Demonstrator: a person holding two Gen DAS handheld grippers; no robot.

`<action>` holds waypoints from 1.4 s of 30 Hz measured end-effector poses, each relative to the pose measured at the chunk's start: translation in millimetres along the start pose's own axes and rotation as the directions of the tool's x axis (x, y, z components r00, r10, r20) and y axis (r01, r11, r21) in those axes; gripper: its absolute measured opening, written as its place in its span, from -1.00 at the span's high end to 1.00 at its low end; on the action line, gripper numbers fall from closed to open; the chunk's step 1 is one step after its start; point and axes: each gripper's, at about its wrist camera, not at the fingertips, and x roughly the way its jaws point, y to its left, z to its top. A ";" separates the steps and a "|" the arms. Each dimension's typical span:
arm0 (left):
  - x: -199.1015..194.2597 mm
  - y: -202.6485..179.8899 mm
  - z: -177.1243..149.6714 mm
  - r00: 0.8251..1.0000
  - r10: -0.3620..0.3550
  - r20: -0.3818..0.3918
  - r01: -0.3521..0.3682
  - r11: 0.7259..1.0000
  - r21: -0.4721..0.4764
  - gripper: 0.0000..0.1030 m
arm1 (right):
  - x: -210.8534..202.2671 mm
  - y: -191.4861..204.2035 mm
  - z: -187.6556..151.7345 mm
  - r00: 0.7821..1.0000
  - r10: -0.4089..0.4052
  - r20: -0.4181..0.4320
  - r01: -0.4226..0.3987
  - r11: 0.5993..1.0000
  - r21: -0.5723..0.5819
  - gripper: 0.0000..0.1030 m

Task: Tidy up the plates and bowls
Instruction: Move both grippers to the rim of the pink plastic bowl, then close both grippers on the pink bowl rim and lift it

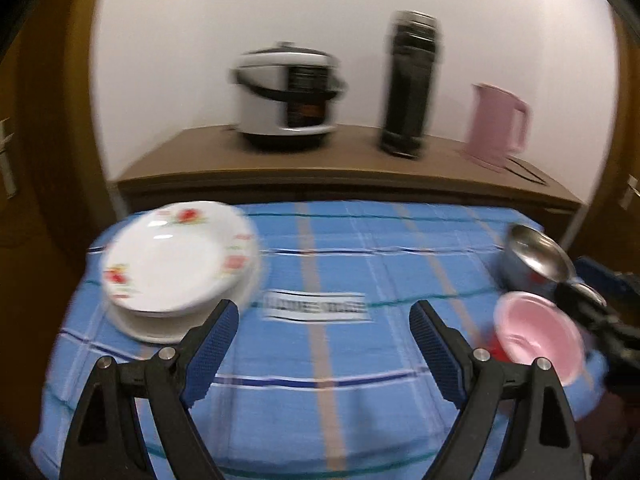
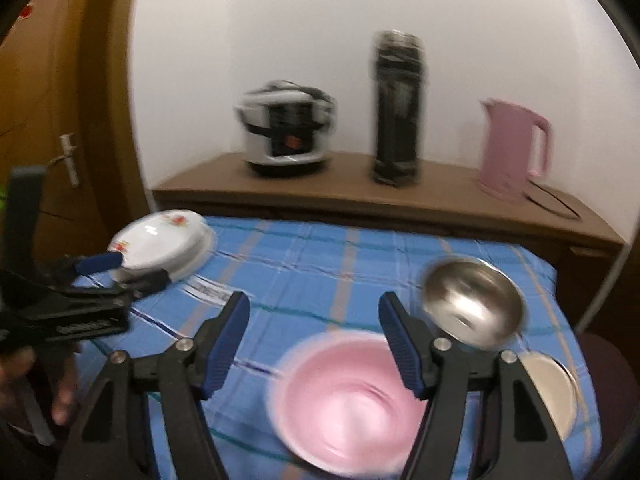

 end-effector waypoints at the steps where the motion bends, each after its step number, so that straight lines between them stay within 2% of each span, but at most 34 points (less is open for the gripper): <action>1: 2.3 -14.2 -0.4 0.999 -0.037 -0.012 0.037 0.999 0.014 -0.73 | -0.9 -12.9 -6.5 1.000 -0.020 -0.019 0.020 1.000 0.020 -0.25; 5: 8.5 -57.9 -2.6 0.990 -0.125 -0.060 0.128 0.989 0.067 -0.73 | 0.2 -49.1 -22.4 0.996 -0.044 -0.074 0.050 0.994 0.092 -0.05; 9: 15.7 -85.2 -4.7 0.981 -0.173 -0.094 0.181 0.979 0.093 -0.73 | -4.2 -66.2 -29.2 0.996 -0.032 -0.082 0.043 0.991 0.128 0.13; 15: 22.4 -101.5 -10.7 0.976 -0.192 -0.102 0.203 0.974 0.105 -0.71 | -2.0 -70.0 -33.8 0.996 0.001 -0.092 0.011 0.992 0.128 0.35; 20: 24.9 -110.6 -16.0 0.974 -0.192 -0.119 0.208 0.969 0.132 -0.36 | -0.1 -73.0 -37.6 0.995 0.019 -0.100 -0.005 0.991 0.135 0.42; 27: 30.3 -113.9 -21.0 0.967 -0.212 -0.142 0.230 0.965 0.123 -0.34 | 2.4 -71.7 -39.9 0.993 0.046 -0.107 -0.031 0.990 0.140 0.49; 30: 31.3 -115.0 -21.1 0.963 -0.227 -0.146 0.244 0.963 0.115 -0.18 | 8.7 -69.0 -42.6 0.990 0.066 -0.126 -0.048 0.989 0.142 0.64; 31: 33.3 -115.6 -21.6 0.958 -0.240 -0.156 0.258 0.960 0.110 -0.07 | 10.6 -67.5 -43.6 0.989 0.073 -0.130 -0.054 0.988 0.143 0.75; 32: 35.1 -116.6 -22.5 0.954 -0.249 -0.168 0.269 0.957 0.106 0.23 | 10.6 -66.5 -44.2 0.989 0.077 -0.127 -0.059 0.988 0.142 0.78; 35: 42.4 -117.9 -25.8 0.954 -0.226 -0.199 0.250 0.962 0.108 0.47 | 8.9 -66.4 -43.4 0.991 0.066 -0.113 -0.049 0.988 0.146 0.79; 37: 44.6 -116.1 -25.7 0.949 -0.235 -0.208 0.258 0.962 0.092 0.56 | 8.5 -68.4 -41.9 0.992 0.057 -0.111 -0.040 0.988 0.148 0.80; 39: 44.2 -115.0 -24.6 0.945 -0.251 -0.211 0.272 0.959 0.075 0.56 | 7.8 -70.0 -40.8 0.992 0.055 -0.109 -0.038 0.987 0.153 0.80; 42: 40.1 -117.3 -21.8 0.949 -0.249 -0.194 0.269 0.960 0.082 0.56 | 6.3 -69.8 -38.4 0.993 0.048 -0.105 -0.032 0.988 0.150 0.80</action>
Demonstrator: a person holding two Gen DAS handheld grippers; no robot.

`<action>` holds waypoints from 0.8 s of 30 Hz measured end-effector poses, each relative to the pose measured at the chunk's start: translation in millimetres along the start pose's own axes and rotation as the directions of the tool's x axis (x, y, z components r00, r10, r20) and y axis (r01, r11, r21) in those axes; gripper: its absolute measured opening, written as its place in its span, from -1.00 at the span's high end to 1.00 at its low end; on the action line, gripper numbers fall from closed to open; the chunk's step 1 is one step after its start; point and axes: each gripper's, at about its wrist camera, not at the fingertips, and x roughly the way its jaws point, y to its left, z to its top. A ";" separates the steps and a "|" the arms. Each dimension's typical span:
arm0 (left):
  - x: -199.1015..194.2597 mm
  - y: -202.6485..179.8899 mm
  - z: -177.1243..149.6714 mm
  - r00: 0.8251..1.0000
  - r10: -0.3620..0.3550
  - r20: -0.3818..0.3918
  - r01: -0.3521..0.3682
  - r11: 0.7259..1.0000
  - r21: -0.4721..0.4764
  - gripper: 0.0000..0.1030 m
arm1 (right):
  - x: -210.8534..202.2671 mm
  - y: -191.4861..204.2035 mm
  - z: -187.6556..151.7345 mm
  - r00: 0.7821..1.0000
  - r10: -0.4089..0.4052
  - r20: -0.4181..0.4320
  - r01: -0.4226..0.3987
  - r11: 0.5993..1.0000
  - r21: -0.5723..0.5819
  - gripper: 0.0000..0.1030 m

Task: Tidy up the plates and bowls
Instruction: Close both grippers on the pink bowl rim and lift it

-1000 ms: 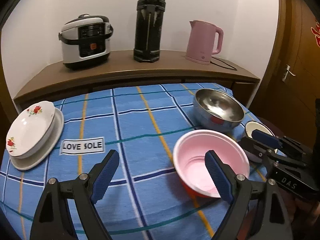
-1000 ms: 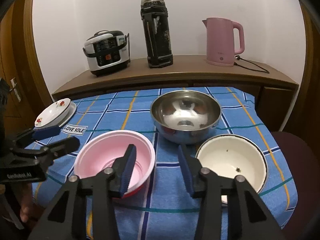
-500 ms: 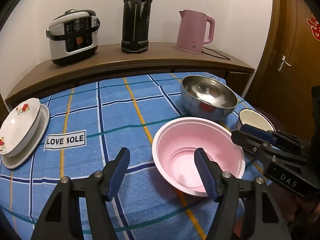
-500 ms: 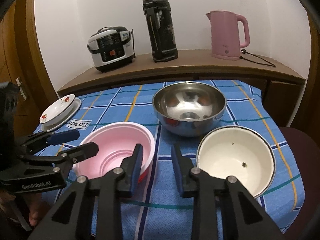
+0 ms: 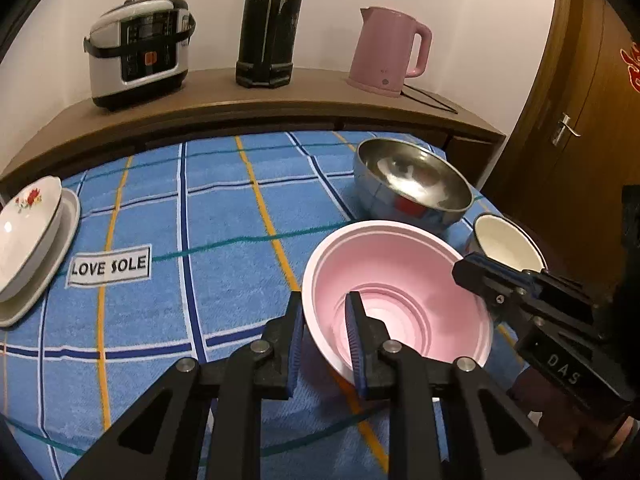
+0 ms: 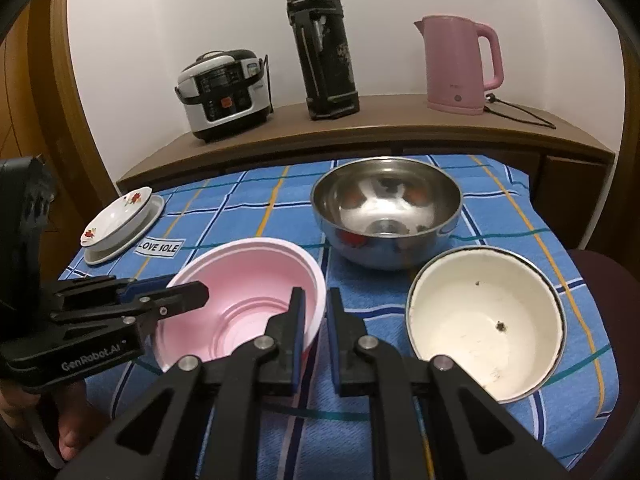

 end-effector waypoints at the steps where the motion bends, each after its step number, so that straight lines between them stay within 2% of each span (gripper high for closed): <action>1: -1.1 -0.2 0.9 1.000 -0.001 0.005 0.001 1.000 0.000 0.56 | -0.9 -0.1 0.7 1.000 -0.001 0.003 0.001 1.000 0.001 0.80; 24: -11.2 -25.0 47.7 0.992 -0.040 0.121 0.030 0.996 0.081 0.56 | -26.5 -14.3 33.0 0.994 -0.064 0.086 0.063 0.998 0.009 0.79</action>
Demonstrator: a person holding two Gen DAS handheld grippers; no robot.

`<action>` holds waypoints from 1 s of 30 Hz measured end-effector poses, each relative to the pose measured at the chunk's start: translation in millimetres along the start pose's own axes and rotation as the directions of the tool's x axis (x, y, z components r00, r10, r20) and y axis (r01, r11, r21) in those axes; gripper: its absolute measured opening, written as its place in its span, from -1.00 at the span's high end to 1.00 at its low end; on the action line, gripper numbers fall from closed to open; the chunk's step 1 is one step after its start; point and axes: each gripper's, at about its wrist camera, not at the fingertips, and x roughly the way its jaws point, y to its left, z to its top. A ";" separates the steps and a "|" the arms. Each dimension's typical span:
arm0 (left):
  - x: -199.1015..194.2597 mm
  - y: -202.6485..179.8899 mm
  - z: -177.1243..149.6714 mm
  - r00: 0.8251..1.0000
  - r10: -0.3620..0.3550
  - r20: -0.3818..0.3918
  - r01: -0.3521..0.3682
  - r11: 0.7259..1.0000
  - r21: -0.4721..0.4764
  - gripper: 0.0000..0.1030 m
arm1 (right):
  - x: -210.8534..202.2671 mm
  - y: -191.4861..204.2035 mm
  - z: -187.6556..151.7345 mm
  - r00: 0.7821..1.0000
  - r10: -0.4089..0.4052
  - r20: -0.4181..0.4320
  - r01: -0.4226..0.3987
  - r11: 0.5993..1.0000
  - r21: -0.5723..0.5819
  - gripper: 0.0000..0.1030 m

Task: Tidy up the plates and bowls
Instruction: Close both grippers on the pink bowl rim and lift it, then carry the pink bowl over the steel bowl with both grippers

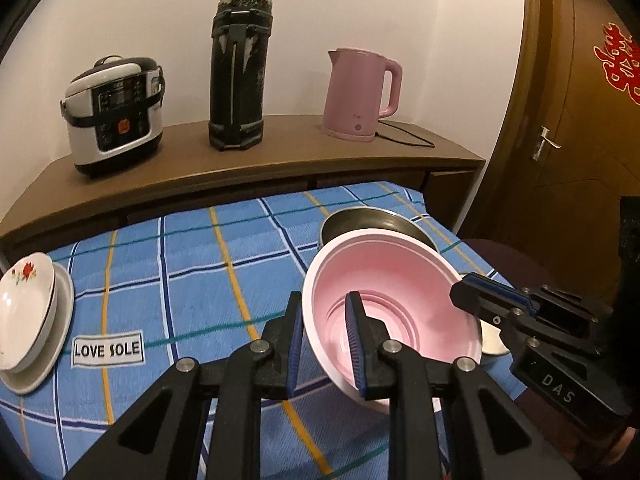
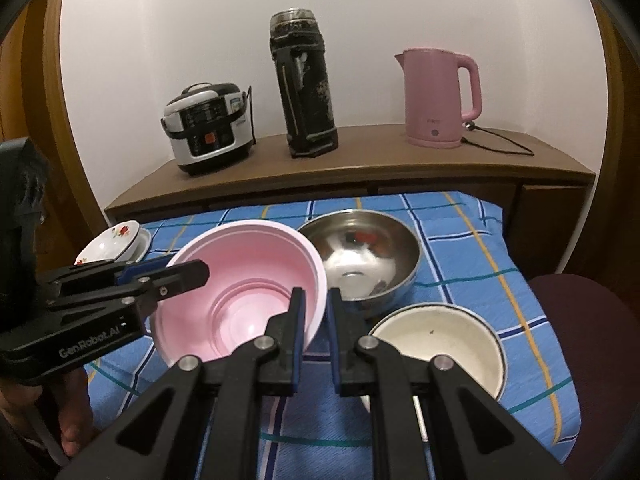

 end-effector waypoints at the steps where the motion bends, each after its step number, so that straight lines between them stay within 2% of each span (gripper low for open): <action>1: 0.8 -0.1 1.7 1.000 -0.002 0.001 0.002 1.000 0.002 0.56 | -0.5 -1.0 1.6 1.000 -0.002 0.003 0.002 1.000 0.002 0.79; 17: 8.9 -19.3 41.4 0.998 -0.032 0.057 0.028 0.998 0.063 0.56 | -7.8 -22.3 29.9 0.998 -0.047 0.032 0.046 0.998 0.034 0.79; 30: 27.1 -30.3 60.5 0.996 -0.058 0.074 0.050 0.994 0.096 0.56 | -8.2 -36.9 46.5 0.994 -0.094 0.047 0.092 0.994 0.052 0.79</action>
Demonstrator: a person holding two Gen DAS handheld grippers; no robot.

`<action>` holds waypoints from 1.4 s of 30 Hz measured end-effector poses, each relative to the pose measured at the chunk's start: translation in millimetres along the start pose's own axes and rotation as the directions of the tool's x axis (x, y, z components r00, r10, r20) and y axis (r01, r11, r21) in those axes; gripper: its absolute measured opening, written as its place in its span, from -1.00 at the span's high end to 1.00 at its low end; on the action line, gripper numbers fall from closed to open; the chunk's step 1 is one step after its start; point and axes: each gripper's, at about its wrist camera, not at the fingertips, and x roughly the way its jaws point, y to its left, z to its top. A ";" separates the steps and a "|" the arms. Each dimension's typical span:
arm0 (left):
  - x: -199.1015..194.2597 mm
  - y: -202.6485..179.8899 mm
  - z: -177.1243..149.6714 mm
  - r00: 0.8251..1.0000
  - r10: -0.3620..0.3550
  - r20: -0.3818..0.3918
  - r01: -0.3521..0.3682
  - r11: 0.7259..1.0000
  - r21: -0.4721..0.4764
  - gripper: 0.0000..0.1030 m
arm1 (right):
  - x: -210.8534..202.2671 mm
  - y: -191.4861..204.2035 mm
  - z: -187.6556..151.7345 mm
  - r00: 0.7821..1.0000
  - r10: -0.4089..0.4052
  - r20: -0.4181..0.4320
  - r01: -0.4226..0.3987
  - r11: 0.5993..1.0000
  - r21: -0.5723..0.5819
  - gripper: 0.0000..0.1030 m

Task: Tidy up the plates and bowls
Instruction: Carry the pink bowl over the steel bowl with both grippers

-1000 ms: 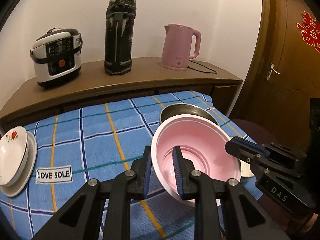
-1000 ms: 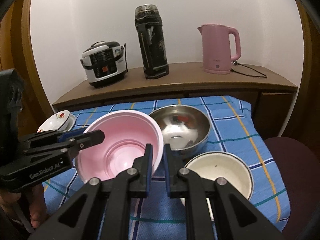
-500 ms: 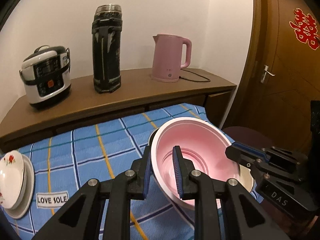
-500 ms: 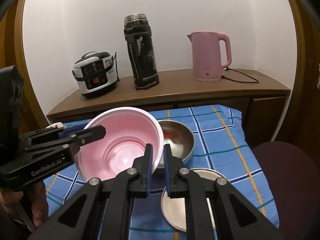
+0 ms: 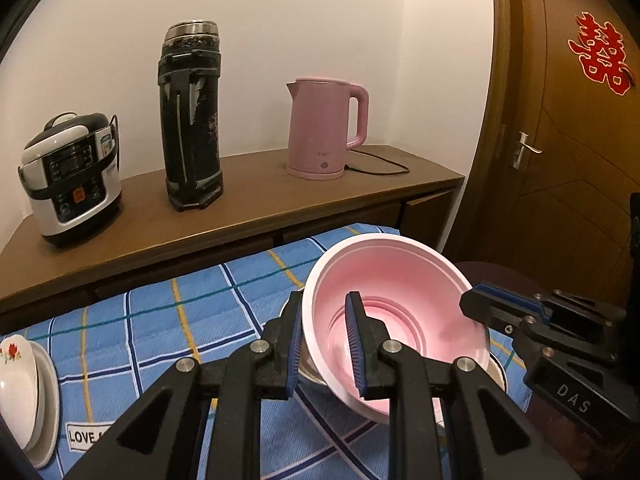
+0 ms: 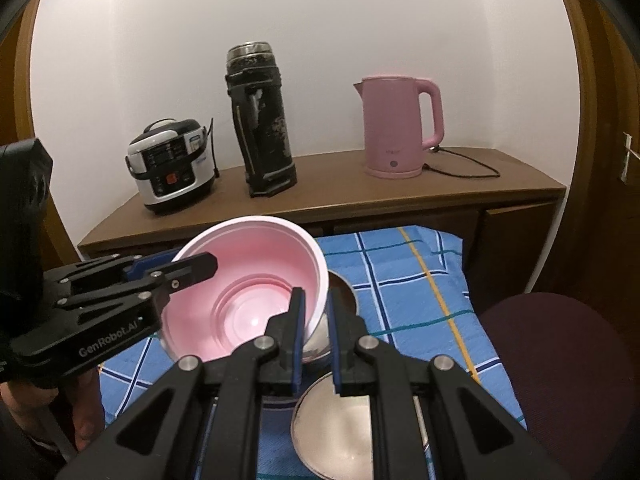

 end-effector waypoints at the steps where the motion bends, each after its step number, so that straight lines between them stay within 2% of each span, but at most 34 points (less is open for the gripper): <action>1: 1.3 -0.3 1.3 1.000 -0.001 0.000 0.001 1.000 0.002 0.56 | 1.6 -0.9 1.2 1.000 -0.002 -0.001 0.002 1.000 0.002 0.79; 10: 17.8 4.1 12.1 1.000 -0.004 0.004 0.004 1.000 0.006 0.56 | 16.7 -5.7 9.6 1.000 -0.007 -0.022 0.007 1.000 0.018 0.79; 26: 43.1 13.7 9.0 0.999 -0.030 -0.018 0.030 0.999 -0.015 0.56 | 47.9 -12.4 5.6 0.996 -0.033 -0.088 0.036 0.999 0.026 0.79; 42: 56.9 19.0 4.0 0.998 -0.041 -0.048 0.039 0.999 -0.032 0.56 | 58.9 -14.6 3.4 0.994 -0.047 -0.101 0.050 0.998 0.025 0.78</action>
